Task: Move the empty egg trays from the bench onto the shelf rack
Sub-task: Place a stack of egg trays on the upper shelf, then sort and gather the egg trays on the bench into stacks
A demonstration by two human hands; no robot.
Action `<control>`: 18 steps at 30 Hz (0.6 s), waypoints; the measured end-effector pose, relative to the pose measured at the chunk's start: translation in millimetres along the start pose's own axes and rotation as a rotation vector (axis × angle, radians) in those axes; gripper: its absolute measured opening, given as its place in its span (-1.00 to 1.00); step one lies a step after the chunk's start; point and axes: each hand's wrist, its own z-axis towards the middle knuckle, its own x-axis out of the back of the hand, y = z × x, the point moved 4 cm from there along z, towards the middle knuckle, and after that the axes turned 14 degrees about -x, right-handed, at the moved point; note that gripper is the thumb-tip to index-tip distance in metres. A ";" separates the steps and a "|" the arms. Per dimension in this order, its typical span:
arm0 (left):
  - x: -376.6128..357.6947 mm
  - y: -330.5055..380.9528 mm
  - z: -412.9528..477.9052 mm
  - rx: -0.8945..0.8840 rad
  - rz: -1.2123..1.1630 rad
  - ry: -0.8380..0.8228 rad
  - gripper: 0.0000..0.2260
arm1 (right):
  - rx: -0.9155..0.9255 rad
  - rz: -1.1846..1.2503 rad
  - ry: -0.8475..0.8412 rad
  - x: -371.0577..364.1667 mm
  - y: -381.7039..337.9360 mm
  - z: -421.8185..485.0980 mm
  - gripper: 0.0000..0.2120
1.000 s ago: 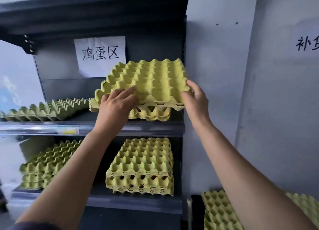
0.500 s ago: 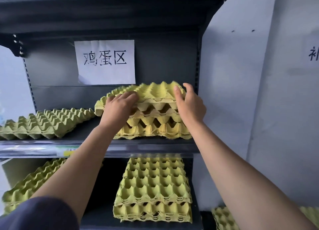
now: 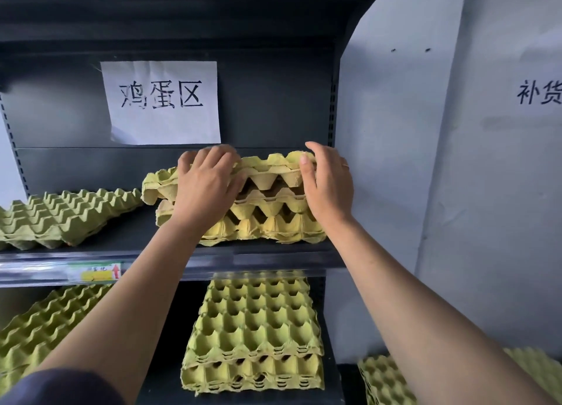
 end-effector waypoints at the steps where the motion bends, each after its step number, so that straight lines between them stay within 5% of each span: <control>1: 3.5 4.5 3.6 -0.003 0.014 0.024 -0.69 | 0.048 -0.019 0.025 4.3 0.5 0.5 -0.57; 9: 17.0 106.7 55.4 -0.221 -0.011 0.091 -0.81 | 0.311 -0.111 0.193 80.9 37.2 8.7 -0.79; 18: -41.5 297.6 100.7 -0.380 -0.200 0.053 -0.78 | 0.250 -0.249 0.076 221.8 196.8 6.8 -0.78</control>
